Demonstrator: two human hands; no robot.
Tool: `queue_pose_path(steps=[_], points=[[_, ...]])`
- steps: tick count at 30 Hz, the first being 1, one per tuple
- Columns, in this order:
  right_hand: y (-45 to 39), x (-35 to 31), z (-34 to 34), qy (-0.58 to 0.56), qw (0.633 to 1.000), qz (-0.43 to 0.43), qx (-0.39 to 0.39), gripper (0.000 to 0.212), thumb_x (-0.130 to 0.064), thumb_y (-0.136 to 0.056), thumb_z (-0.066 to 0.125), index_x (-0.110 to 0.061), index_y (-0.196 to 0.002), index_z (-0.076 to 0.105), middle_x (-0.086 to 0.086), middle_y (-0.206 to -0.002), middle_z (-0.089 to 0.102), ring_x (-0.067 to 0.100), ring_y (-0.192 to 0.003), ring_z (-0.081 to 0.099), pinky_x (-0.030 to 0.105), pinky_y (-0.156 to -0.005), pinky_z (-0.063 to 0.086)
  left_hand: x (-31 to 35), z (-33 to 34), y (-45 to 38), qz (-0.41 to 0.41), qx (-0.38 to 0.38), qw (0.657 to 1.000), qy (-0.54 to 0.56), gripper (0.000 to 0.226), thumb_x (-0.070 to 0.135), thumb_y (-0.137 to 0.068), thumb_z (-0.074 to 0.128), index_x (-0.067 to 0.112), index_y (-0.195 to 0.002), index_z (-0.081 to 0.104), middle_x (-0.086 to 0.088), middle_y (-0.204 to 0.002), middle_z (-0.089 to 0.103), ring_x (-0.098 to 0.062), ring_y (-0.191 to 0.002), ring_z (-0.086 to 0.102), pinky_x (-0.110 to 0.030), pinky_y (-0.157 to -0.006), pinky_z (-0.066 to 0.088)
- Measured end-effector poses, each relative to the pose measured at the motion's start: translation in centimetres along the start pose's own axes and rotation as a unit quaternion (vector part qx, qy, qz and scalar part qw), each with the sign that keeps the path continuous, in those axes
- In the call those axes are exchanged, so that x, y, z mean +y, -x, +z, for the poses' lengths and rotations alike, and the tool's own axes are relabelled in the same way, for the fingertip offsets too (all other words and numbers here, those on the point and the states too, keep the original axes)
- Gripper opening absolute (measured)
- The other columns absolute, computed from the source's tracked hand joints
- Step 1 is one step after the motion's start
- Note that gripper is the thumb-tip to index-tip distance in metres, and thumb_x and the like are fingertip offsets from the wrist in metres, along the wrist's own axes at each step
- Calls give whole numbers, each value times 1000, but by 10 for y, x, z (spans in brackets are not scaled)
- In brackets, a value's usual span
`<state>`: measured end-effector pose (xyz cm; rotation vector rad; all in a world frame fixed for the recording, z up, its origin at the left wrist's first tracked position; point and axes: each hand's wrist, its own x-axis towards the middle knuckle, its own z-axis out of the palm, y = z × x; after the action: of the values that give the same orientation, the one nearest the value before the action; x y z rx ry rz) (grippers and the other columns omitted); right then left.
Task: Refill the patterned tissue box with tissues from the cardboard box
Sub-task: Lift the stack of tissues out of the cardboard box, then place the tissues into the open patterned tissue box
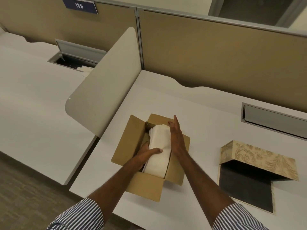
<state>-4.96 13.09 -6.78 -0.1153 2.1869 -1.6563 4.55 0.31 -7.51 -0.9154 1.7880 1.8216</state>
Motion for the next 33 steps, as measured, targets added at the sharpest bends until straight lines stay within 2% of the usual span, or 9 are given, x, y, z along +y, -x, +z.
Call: queue_pose_path(steps=[5, 8, 13, 15, 18, 22, 25, 29, 33], points=[[11, -31, -43, -154, 987, 50, -27, 71, -65, -94, 19, -32, -157, 20, 8, -155, 44, 25, -142, 42, 50, -121, 29, 10, 1, 19, 137, -3, 988, -74, 73, 50, -57, 85, 43, -118, 44, 5, -122, 62, -15, -109, 63, -35, -87, 56], [27, -61, -74, -157, 987, 8, -11, 74, -65, -91, 20, -28, -154, 30, 4, -156, 43, 25, -145, 40, 54, -123, 24, 23, 1, 32, 217, 9, 959, -180, 77, 49, -66, 84, 33, -126, 39, 5, -122, 57, -15, -112, 59, -34, -89, 53], [77, -117, -130, 125, 970, -211, -8, 62, -63, -92, 47, -34, -146, 45, -18, -152, 46, 0, -141, 39, 36, -120, 30, 57, 5, 64, 310, 46, 889, -334, 86, 63, -64, 75, 31, -131, 31, 7, -121, 56, -12, -104, 61, -35, -84, 60], [102, -133, -142, 315, 900, -293, -71, 75, -78, -85, 46, -40, -149, 38, -23, -157, 34, -1, -149, 23, 38, -124, 15, 70, 13, 79, 354, 50, 854, -379, 82, 65, -65, 72, 34, -128, 30, 8, -118, 58, -10, -96, 63, -30, -77, 62], [130, -136, -146, 567, 733, -364, -95, 97, -87, -78, 39, -30, -156, 24, -4, -167, 23, 18, -156, 8, 54, -125, 3, 88, 33, 96, 420, 47, 789, -446, 78, 58, -67, 74, 31, -127, 33, 3, -114, 65, -14, -90, 66, -33, -71, 62], [154, -115, -160, 685, 667, -283, -79, 118, -84, -68, 57, -16, -156, 19, 11, -164, 26, 32, -156, 6, 62, -123, 0, 99, 71, 110, 467, 26, 715, -520, 76, 50, -69, 76, 24, -129, 38, -3, -107, 68, -22, -88, 66, -39, -71, 58], [169, -98, -182, 706, 663, -245, -40, 104, -70, -72, 67, -12, -150, 31, 14, -150, 45, 36, -149, 27, 63, -122, 5, 99, 103, 115, 478, -4, 676, -561, 75, 47, -71, 74, 20, -131, 39, -6, -104, 67, -26, -88, 63, -36, -72, 51], [192, -70, -215, 665, 713, -223, -14, 70, -55, -76, 68, -16, -131, 51, 7, -121, 60, 29, -117, 56, 52, -120, 27, 88, 148, 115, 501, -29, 644, -578, 72, 49, -72, 72, 23, -130, 39, -4, -101, 66, -25, -85, 62, -33, -68, 43], [216, -32, -257, 613, 764, -203, -7, 56, -44, -74, 70, -16, -122, 59, 4, -110, 62, 25, -98, 58, 38, -90, 46, 60, 190, 104, 500, -50, 594, -629, 83, 46, -71, 73, 22, -141, 34, -2, -121, 59, -25, -98, 59, -39, -77, 49]])
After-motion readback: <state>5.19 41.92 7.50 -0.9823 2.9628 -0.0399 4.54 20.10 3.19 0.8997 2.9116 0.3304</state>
